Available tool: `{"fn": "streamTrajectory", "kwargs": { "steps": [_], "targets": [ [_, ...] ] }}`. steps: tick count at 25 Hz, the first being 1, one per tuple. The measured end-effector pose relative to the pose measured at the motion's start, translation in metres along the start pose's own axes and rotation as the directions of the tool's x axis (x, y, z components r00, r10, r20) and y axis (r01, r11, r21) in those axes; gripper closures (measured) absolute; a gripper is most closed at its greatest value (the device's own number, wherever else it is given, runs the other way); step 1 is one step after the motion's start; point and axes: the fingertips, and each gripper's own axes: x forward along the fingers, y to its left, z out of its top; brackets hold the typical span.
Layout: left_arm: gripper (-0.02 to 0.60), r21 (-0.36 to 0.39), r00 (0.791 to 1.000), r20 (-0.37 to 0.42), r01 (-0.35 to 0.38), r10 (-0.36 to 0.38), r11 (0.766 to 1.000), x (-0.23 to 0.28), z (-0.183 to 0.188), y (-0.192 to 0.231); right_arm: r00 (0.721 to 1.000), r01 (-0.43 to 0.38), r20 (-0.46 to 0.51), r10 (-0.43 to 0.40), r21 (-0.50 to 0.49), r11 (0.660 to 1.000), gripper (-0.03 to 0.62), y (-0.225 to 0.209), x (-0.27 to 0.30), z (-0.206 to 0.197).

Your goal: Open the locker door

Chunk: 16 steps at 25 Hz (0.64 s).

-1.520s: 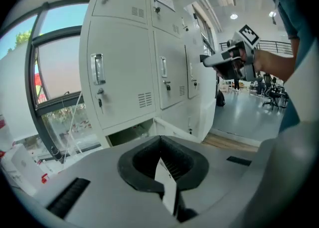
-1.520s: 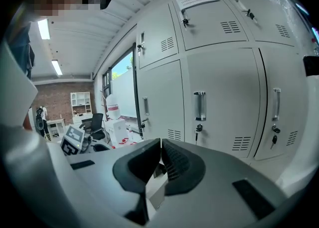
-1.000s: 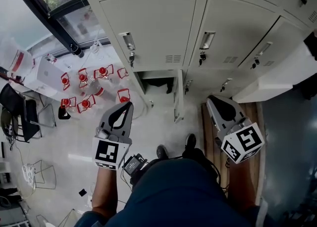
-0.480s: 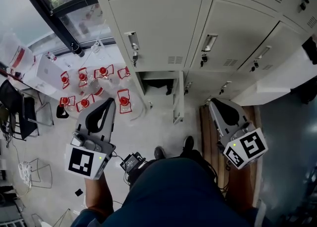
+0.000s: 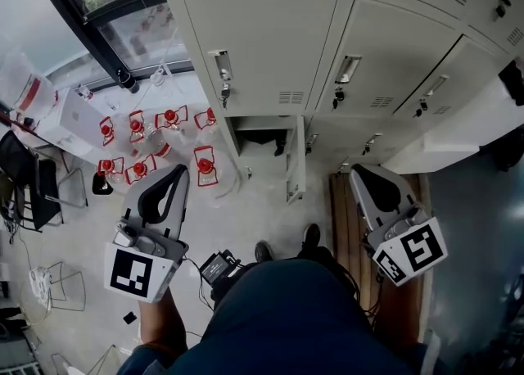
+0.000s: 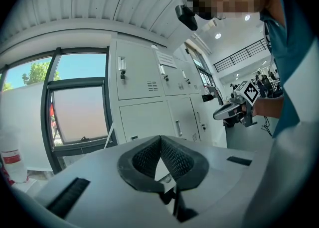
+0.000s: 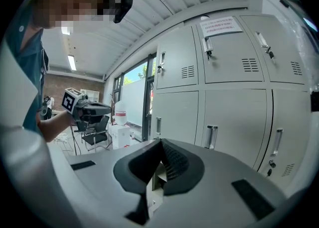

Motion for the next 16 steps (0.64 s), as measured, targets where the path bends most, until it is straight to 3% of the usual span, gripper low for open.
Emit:
{"fn": "streamTrajectory", "kwargs": {
  "steps": [16],
  "targets": [
    [0.566, -0.019, 1.0, -0.01, 0.013, -0.013, 1.0, 0.0037, -0.0093, -0.0009, 1.0, -0.003, -0.022, 0.004, 0.011, 1.0, 0.559, 0.0024, 0.0031, -0.0059]
  ]
}}
